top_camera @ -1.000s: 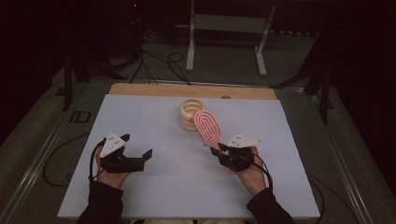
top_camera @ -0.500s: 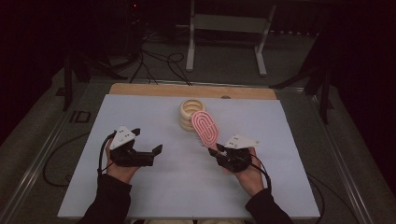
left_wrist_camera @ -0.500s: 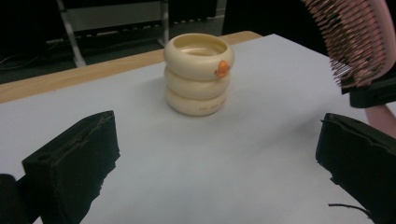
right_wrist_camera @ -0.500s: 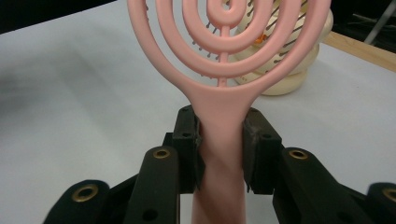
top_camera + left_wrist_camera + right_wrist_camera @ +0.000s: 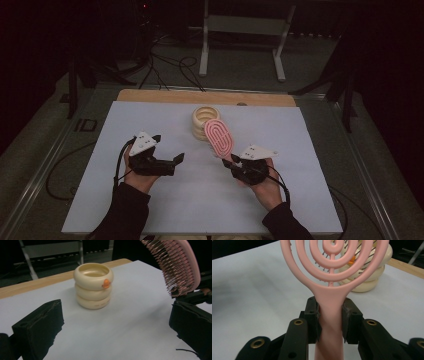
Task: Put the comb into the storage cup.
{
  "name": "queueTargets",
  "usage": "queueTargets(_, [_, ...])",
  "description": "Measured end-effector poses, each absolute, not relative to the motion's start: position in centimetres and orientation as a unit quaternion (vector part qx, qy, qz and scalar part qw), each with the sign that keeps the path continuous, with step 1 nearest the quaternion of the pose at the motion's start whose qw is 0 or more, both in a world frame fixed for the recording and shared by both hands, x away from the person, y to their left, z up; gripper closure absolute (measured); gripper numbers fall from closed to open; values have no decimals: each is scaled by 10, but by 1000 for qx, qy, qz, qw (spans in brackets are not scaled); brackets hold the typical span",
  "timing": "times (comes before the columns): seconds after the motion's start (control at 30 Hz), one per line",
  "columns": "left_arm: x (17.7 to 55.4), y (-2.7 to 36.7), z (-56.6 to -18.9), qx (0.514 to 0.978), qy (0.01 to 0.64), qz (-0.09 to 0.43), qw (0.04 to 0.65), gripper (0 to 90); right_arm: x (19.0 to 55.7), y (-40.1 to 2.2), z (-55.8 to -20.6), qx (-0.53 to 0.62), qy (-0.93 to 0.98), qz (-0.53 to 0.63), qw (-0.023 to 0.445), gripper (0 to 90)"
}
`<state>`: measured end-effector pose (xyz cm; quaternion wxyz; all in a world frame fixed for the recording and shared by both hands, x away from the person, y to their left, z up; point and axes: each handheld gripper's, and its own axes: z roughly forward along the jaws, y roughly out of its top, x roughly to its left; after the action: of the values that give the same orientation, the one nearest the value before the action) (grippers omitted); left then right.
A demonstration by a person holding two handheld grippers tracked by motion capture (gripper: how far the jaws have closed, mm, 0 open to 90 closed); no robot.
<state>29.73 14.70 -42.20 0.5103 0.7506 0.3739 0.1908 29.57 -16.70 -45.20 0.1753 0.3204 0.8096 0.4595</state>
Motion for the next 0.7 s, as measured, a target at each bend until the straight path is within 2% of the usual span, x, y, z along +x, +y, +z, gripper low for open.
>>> queueTargets(0.7, [304, 101, -414, 766, 339, 157, 523, 1, 294, -163, -453, 320, 808, 463, 175, 699])
